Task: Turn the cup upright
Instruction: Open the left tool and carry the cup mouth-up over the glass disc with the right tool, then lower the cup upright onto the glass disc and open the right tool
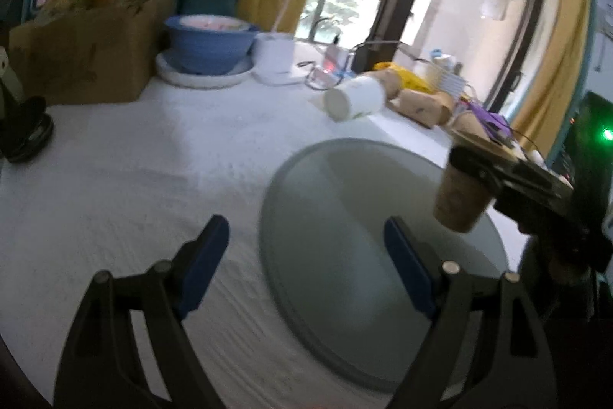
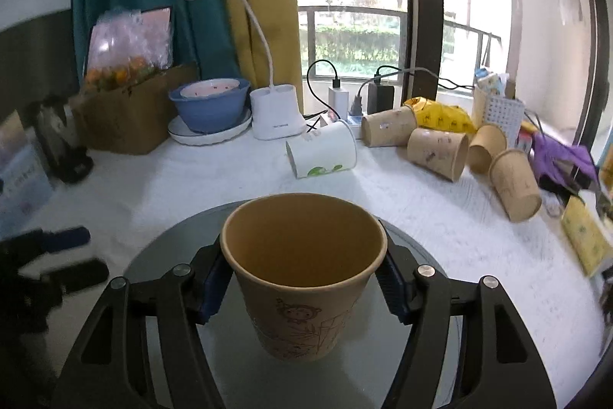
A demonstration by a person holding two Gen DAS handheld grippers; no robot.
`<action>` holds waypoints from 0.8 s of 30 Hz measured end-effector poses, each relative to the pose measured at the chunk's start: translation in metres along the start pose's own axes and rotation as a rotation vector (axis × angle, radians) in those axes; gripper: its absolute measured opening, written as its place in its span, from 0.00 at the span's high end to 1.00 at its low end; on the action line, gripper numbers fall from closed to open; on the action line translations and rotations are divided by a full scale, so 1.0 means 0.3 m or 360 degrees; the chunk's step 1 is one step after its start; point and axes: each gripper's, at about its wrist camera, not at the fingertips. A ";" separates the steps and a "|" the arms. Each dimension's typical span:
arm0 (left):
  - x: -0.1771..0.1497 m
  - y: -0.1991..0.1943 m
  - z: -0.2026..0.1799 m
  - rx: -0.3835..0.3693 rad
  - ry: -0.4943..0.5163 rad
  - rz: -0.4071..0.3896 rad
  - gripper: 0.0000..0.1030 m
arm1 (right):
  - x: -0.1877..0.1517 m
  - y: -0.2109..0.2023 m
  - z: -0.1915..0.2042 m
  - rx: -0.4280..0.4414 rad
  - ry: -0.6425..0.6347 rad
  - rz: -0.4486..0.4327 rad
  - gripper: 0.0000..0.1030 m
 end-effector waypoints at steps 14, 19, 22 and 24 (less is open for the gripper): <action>0.016 0.068 -0.004 -0.0014 -0.0099 0.0088 0.18 | -0.003 0.051 0.018 0.0016 -0.0110 0.0080 0.33; 0.016 0.088 -0.010 -0.0032 -0.0138 0.0125 0.18 | -0.020 0.054 0.015 0.0052 -0.0101 0.0111 0.32; 0.015 0.085 -0.021 -0.0043 -0.0128 0.0119 0.18 | -0.028 0.046 0.012 0.0052 -0.0097 0.0112 0.31; 0.013 0.081 -0.027 -0.0048 -0.0125 0.0116 0.18 | -0.033 0.035 0.013 0.0056 -0.0095 0.0105 0.29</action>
Point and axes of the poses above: each gripper's, at about its wrist camera, not at the fingertips, and y roughly the way its jaws point, z to its left, x to its top, and after that the axes turned 14 degrees about -y, right-handed
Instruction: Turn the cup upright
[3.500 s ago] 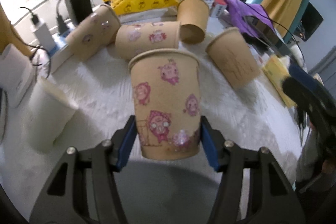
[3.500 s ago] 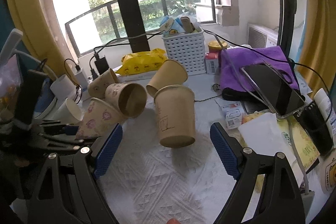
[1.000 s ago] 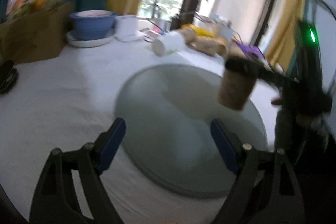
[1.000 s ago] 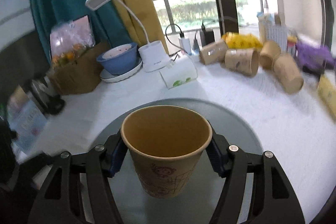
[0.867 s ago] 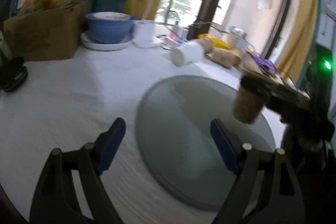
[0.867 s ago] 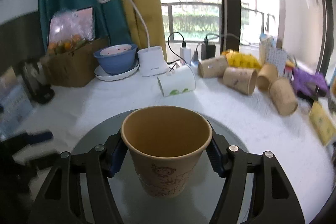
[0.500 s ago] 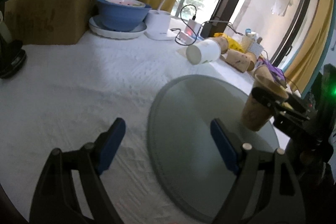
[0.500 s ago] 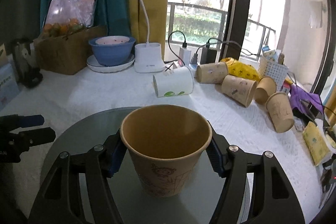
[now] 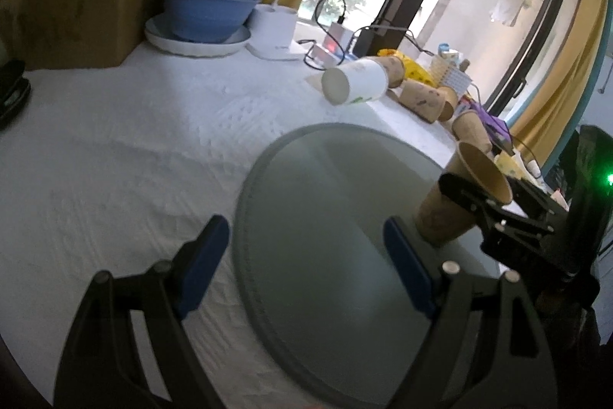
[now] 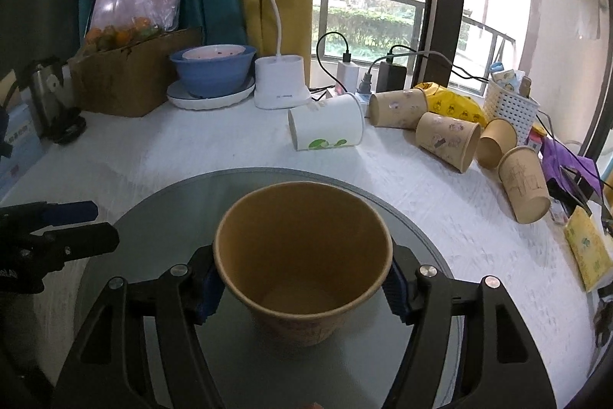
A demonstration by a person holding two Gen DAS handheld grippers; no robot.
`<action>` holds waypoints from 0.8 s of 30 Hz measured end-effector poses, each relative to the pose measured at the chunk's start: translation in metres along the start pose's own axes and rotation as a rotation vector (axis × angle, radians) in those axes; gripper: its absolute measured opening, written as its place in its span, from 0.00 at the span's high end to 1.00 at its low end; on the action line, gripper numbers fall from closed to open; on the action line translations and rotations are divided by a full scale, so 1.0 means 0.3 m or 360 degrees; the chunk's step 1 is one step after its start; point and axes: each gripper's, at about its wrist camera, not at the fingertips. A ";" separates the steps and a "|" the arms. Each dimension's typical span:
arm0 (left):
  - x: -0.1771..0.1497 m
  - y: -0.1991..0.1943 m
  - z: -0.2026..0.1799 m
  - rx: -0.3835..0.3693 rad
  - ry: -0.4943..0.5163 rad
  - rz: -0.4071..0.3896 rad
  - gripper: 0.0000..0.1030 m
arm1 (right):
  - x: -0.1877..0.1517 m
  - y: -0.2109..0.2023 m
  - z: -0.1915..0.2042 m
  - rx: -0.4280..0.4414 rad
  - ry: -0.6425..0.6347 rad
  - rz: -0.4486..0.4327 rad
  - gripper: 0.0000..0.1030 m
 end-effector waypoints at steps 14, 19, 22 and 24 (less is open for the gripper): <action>-0.018 -0.067 -0.081 0.0009 0.0099 -0.0084 0.18 | -0.027 -0.144 -0.025 -0.0031 0.0077 -0.0058 0.19; -0.030 -0.137 -0.129 -0.0013 0.0135 -0.0154 0.18 | -0.036 -0.238 -0.037 -0.0051 0.0099 -0.0105 0.19; -0.041 -0.185 -0.166 -0.0038 0.0160 -0.0197 0.18 | -0.042 -0.295 -0.042 -0.0067 0.0108 -0.0136 0.19; -0.049 -0.214 -0.190 -0.0053 0.0183 -0.0224 0.18 | -0.046 -0.334 -0.045 -0.0076 0.0119 -0.0153 0.19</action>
Point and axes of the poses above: each gripper's, at about its wrist camera, not at the fingertips, and y roughly the way its jaws point, z to its left, x to its top, and after that the axes turned 14 degrees about -y, right-handed
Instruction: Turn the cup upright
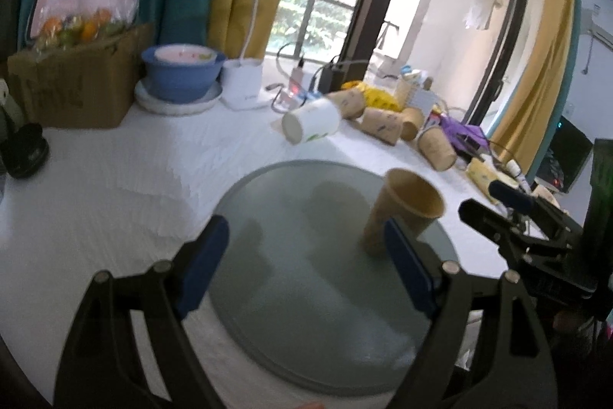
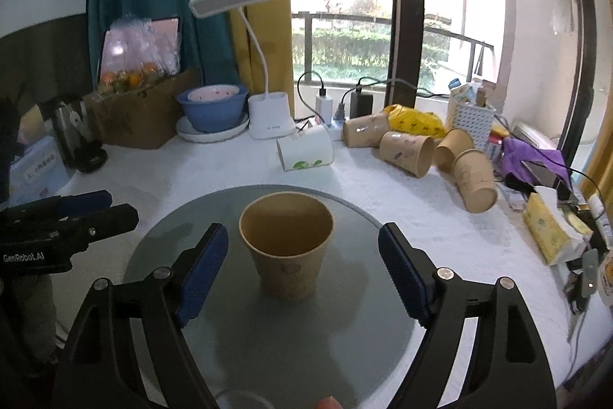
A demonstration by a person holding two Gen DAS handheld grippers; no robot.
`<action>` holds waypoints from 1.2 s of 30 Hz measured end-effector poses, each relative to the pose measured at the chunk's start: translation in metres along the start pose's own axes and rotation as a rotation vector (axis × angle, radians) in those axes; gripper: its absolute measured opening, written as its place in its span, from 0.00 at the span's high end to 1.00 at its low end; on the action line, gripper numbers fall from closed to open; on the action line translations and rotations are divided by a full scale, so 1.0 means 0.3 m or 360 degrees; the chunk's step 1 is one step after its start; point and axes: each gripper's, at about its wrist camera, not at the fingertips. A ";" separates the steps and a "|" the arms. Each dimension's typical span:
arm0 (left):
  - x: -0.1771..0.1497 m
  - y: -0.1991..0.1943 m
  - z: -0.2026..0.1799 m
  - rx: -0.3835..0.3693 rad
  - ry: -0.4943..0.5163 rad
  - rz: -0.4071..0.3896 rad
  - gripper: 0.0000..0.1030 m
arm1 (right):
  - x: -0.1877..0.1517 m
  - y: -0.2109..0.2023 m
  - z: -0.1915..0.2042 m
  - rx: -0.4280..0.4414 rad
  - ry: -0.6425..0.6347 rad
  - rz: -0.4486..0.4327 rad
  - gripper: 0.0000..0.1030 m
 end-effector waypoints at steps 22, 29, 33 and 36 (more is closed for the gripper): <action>0.032 -0.358 -0.241 -0.0229 0.0328 -0.0425 0.17 | 0.074 -0.413 -0.051 -0.0214 0.0040 -0.0348 0.19; 0.034 -0.445 -0.274 -0.0272 0.0379 -0.0557 0.06 | 0.080 -0.495 -0.073 -0.0252 0.0054 -0.0426 0.19; 0.034 -0.454 -0.272 -0.0276 0.0374 -0.0577 0.04 | 0.077 -0.488 -0.089 -0.0248 0.0085 -0.0415 0.19; 0.037 -0.446 -0.263 -0.0218 0.0353 -0.0599 0.04 | 0.075 -0.469 -0.094 -0.0235 0.0097 -0.0392 0.19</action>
Point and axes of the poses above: each gripper's, at about its wrist camera, not at the fingertips, and y roughly the way its jaws point, z to its left, x to its top, and after that the axes turned 14 degrees about -y, right-handed
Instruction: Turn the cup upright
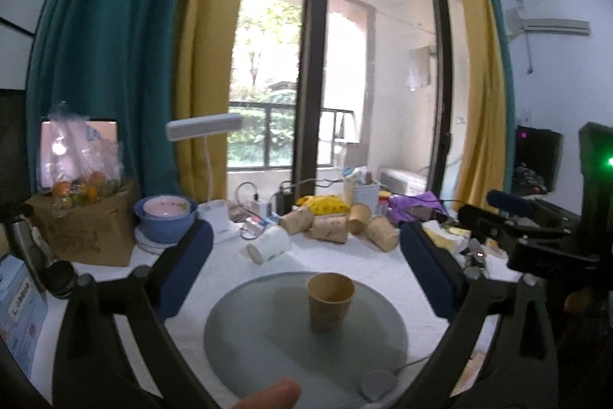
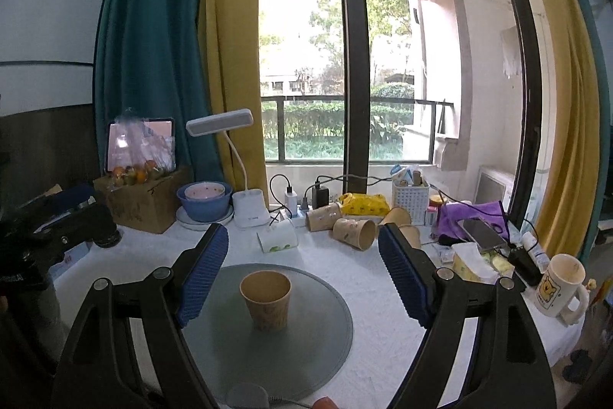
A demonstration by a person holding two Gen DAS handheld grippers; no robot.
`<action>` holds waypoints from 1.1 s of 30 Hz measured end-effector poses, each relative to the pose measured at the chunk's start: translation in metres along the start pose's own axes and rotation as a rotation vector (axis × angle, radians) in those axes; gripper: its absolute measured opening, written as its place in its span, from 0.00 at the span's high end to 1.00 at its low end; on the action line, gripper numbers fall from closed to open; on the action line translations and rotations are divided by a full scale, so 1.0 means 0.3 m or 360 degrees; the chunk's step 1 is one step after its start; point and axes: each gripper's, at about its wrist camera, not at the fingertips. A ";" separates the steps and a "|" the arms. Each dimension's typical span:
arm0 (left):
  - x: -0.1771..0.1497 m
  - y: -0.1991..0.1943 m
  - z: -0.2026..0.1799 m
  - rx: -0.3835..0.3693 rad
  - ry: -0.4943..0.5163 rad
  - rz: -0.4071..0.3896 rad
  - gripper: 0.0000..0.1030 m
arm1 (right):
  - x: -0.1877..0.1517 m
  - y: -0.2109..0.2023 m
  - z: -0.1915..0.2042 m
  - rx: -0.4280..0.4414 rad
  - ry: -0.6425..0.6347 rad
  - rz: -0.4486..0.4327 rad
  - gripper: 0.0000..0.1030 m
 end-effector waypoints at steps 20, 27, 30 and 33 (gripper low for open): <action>-0.022 0.009 0.001 0.0035 0.0016 -0.0017 0.04 | -0.013 0.030 0.011 0.0027 0.0022 0.0050 0.19; -0.024 0.012 -0.002 0.0027 0.0020 -0.0007 0.04 | -0.017 0.035 0.009 0.0029 0.0028 0.0058 0.19; -0.028 0.014 -0.005 0.0020 0.0024 0.0002 0.04 | -0.017 0.035 0.009 0.0029 0.0028 0.0058 0.19; -0.029 0.016 -0.004 0.0014 0.0023 0.0006 0.04 | -0.019 0.039 0.008 0.0031 0.0032 0.0062 0.19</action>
Point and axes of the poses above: each gripper's, at about its wrist camera, not at the fingertips, and y roughly the way its jaws point, z to its left, x to its top, and after that the axes turned 14 degrees about -y, right-handed
